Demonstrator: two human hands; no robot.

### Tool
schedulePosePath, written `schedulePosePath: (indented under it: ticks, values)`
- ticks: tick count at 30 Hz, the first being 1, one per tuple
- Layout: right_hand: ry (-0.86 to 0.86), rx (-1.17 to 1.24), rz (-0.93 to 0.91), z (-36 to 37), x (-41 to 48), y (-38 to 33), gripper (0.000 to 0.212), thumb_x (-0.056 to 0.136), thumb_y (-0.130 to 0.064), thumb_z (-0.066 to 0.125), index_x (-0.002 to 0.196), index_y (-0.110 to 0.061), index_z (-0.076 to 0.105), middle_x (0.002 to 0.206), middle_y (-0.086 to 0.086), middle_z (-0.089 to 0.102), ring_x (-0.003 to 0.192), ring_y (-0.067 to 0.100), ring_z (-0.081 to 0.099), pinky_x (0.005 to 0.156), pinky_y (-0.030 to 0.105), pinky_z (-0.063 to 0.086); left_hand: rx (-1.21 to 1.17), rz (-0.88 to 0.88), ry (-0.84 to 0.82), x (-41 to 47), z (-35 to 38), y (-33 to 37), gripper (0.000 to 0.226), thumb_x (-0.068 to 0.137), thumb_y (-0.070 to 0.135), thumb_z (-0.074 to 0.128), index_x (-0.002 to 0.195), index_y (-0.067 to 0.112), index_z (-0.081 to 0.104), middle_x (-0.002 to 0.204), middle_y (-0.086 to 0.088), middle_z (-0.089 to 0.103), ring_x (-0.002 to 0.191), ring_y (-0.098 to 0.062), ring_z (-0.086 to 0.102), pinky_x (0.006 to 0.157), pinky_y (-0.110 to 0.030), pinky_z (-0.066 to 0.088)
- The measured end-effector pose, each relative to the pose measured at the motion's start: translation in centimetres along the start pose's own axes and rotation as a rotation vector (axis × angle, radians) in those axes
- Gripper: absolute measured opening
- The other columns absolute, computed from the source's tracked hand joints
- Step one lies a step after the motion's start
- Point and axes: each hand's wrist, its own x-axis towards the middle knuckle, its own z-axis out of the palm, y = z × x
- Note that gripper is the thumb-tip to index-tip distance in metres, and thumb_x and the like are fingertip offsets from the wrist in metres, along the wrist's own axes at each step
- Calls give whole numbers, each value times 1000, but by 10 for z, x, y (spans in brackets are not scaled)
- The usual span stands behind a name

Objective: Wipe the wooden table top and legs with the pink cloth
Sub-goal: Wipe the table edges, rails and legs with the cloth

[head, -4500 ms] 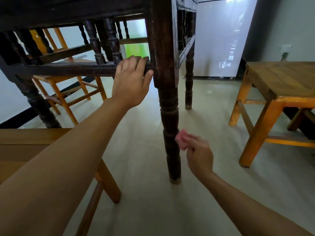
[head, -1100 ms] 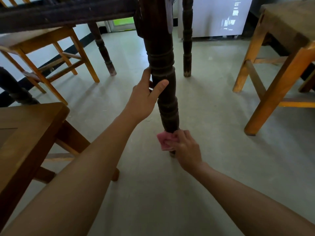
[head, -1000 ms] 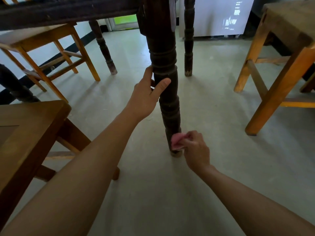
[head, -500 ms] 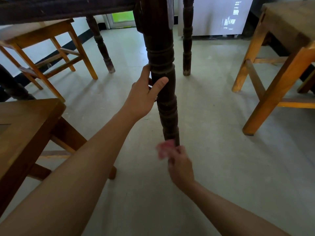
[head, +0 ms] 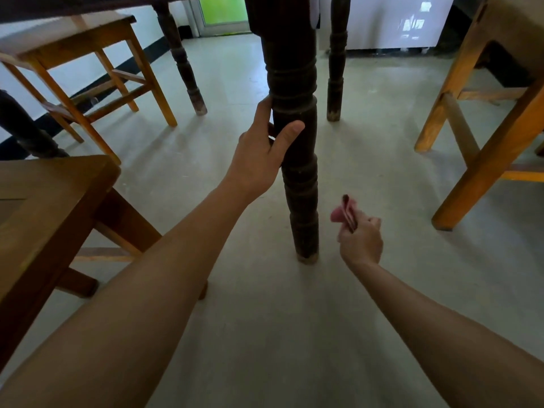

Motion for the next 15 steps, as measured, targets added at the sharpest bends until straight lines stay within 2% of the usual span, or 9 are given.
schedulePosePath:
  ticks: [3,5,7,9,12,15]
  values:
    - [-127,19,-85,45,-59,-18,63,98,-14,46,154,-21,17,128,13,49,95,29,62,81,40,52,0,8,6,0,-1,-1,62,96,46,47,147,21,24,115,4,58,98,-13,62,82,-38,58]
    - [-243,-56,-198,68,-96,-15,64,99,-11,42,154,-14,10,135,17,46,94,25,62,81,36,53,1,2,4,-1,0,-1,61,96,45,47,147,21,24,117,1,59,98,-14,62,82,-39,58]
    - [-377,-166,-411,75,-117,-3,63,100,-12,42,155,-25,14,127,12,46,92,20,56,79,31,50,-10,-5,7,0,0,-1,62,96,45,48,148,22,23,118,1,58,97,-13,62,83,-37,58]
    - [-362,-197,-493,65,-110,6,58,99,-15,45,151,-34,27,115,4,47,88,18,52,74,30,47,-12,3,10,-1,-1,-2,66,95,45,50,149,22,21,115,1,58,94,-11,62,83,-33,57]
    - [-213,-151,-330,40,-67,22,37,94,-19,51,129,-31,56,106,2,49,88,24,56,67,31,40,65,-13,-54,-11,5,-12,73,91,44,59,148,20,21,124,-1,57,98,-12,60,84,-26,51]
    - [-25,-196,-88,11,-8,38,29,92,-16,54,120,-18,60,109,13,49,87,35,59,67,33,41,104,-62,-126,-20,19,-27,59,92,44,55,139,16,34,125,-3,57,99,-17,62,78,-23,51]
